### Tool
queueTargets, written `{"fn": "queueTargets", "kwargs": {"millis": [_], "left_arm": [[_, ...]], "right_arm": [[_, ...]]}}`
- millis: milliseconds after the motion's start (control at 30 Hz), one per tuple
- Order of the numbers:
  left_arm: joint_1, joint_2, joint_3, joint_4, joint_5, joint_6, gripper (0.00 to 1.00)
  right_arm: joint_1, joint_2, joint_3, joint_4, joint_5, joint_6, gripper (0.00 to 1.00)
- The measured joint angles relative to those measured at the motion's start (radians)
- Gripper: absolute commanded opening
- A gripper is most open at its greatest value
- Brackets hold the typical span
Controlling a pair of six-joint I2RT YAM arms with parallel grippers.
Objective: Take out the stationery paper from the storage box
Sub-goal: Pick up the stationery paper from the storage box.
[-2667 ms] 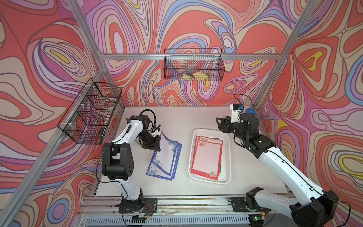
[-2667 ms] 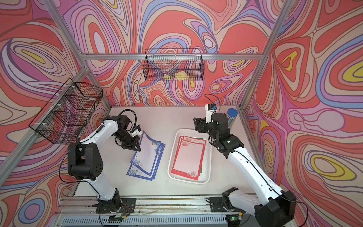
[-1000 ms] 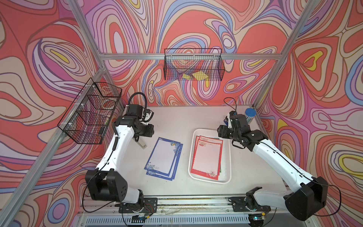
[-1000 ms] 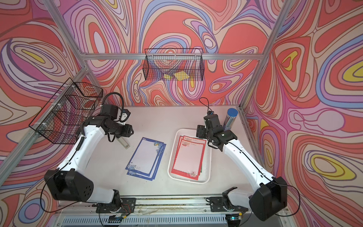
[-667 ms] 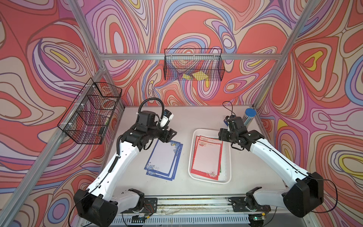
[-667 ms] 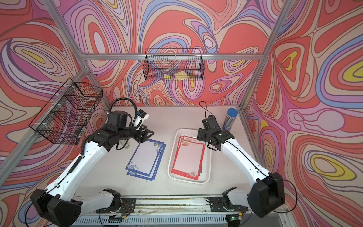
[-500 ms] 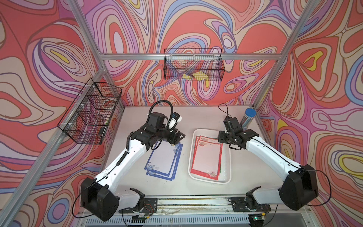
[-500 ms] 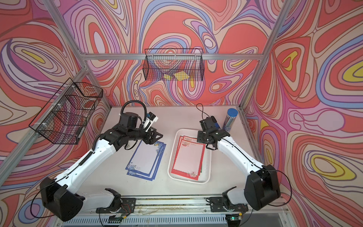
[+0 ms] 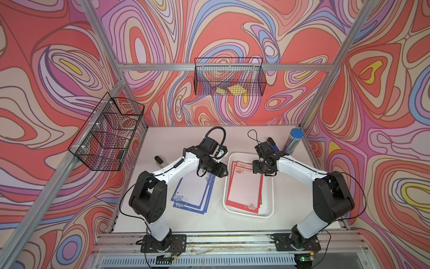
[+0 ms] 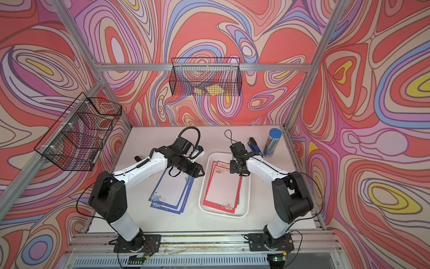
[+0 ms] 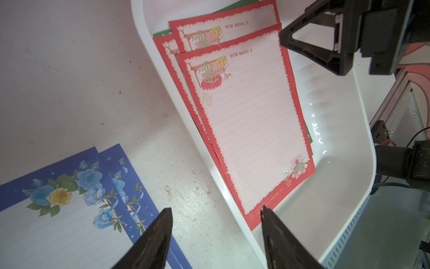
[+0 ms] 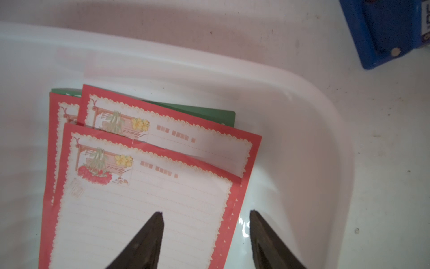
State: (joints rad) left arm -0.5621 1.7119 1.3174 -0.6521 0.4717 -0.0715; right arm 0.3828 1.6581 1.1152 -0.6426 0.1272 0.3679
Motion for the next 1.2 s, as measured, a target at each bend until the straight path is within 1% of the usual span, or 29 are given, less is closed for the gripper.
{"fn": "queueTargets", "kwargs": {"millis": [233,533,833,1033,1200], "left_arm": [[-0.001,0.029,0.025,-0.031,0.05,-0.016,0.63],[-0.001,0.079,0.029,-0.075,0.06,-0.027,0.57],[-0.002,0.089,0.039,-0.088,0.084,-0.038,0.56],[-0.002,0.09,0.044,-0.09,0.087,-0.038,0.56],[-0.002,0.101,0.045,-0.096,0.087,-0.038,0.56]], "right_arm": [[-0.003,0.035,0.014,0.01,0.004,-0.002,0.68],[-0.007,0.09,0.02,0.023,0.004,0.0,0.69],[-0.017,0.093,0.031,0.023,-0.002,0.004,0.71],[-0.029,0.142,0.046,0.029,-0.019,0.004,0.72],[-0.048,0.162,0.046,0.031,-0.05,0.007,0.69]]}}
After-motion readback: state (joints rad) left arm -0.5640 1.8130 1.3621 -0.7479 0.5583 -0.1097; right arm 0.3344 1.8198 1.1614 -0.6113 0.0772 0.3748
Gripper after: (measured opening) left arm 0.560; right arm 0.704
